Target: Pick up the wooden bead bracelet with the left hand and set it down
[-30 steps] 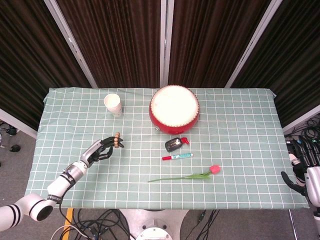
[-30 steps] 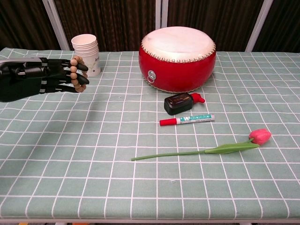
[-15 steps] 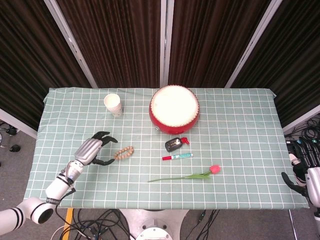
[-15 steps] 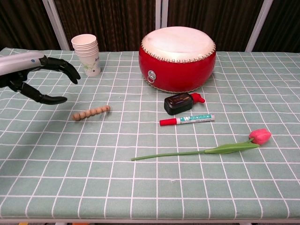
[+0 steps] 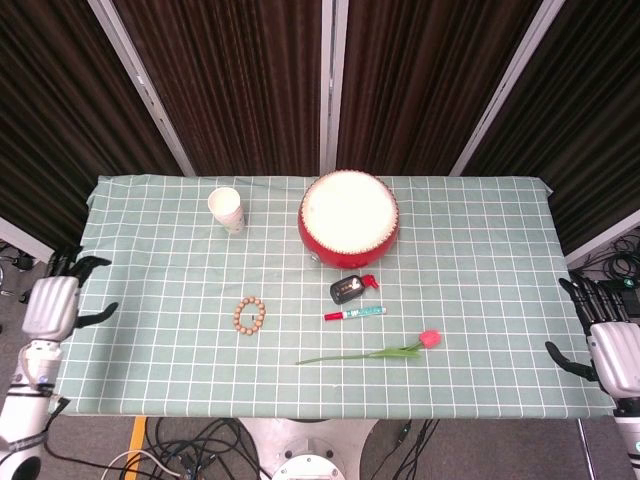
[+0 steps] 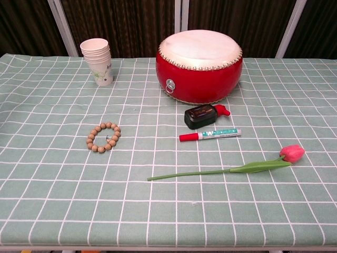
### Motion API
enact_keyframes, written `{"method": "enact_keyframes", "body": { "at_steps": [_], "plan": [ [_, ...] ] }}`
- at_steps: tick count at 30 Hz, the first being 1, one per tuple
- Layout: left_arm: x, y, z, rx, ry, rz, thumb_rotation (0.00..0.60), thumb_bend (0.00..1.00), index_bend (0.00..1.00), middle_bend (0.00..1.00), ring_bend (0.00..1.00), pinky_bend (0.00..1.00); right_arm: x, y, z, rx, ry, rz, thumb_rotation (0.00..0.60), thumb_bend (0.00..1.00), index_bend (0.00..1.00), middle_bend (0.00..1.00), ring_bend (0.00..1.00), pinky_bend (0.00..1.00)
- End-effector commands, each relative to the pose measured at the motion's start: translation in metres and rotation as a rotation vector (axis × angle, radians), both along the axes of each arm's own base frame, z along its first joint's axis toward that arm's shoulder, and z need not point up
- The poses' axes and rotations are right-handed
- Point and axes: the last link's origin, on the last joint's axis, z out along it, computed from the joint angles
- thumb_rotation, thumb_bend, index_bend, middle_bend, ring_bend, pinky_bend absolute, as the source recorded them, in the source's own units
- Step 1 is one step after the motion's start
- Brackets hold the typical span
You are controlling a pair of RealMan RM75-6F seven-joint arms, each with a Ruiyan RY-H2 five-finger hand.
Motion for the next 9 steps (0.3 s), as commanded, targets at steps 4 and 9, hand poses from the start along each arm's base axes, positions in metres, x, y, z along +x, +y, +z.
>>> {"method": "enact_keyframes", "body": {
  "at_steps": [4,9],
  "plan": [
    [-0.023,-0.064,0.019,0.041,0.04,0.088,0.6,0.18,0.27,0.26,0.09,0.04,0.003,-0.003,-0.01,0.008,0.019,0.017,0.6,0.18,0.0,0.0,0.0,0.0],
    [-0.022,-0.089,0.021,0.068,0.035,0.098,0.6,0.18,0.27,0.26,0.09,0.04,0.005,-0.004,-0.017,0.018,0.022,0.024,0.6,0.18,0.0,0.0,0.0,0.0]
  ]
}}
